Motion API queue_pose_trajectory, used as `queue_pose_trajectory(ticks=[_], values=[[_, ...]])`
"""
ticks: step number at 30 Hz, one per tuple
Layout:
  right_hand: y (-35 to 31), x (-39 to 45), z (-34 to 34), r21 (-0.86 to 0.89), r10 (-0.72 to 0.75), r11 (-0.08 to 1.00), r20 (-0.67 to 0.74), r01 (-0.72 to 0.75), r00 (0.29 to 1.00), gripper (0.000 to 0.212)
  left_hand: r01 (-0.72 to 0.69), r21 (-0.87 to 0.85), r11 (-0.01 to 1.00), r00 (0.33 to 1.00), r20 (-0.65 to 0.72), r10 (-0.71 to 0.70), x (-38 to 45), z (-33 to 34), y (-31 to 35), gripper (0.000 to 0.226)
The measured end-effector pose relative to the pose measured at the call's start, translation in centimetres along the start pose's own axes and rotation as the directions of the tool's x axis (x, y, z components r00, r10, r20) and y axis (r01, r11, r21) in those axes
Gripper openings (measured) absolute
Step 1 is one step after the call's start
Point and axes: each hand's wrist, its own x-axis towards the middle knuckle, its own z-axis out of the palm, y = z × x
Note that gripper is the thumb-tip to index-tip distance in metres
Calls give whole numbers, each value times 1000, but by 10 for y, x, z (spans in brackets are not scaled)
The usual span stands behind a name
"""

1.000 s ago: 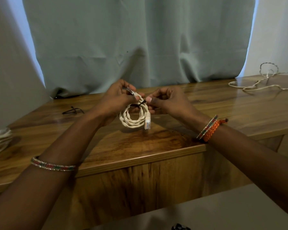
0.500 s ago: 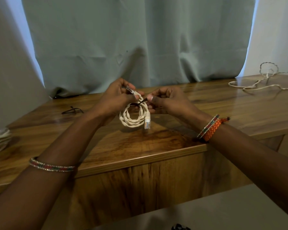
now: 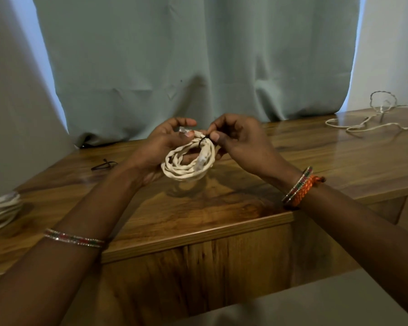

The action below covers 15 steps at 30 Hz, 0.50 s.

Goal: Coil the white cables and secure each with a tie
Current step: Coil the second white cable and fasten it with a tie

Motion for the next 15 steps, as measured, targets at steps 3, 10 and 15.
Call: queue_pose_trajectory(ticks=[3, 10, 15], values=[[-3, -2, 5, 117, 109, 987, -11, -107, 994, 21, 56, 51, 997, 995, -85, -52, 1, 4, -10, 11], [2, 10, 15, 20, 168, 985, -323, -170, 931, 18, -234, 566, 791, 887, -208, 411, 11, -3, -9, 13], [-5, 11, 22, 12, 158, 986, -394, -167, 905, 14, -359, 772, 524, 858, 52, 511, -5, 2, 3, 55]])
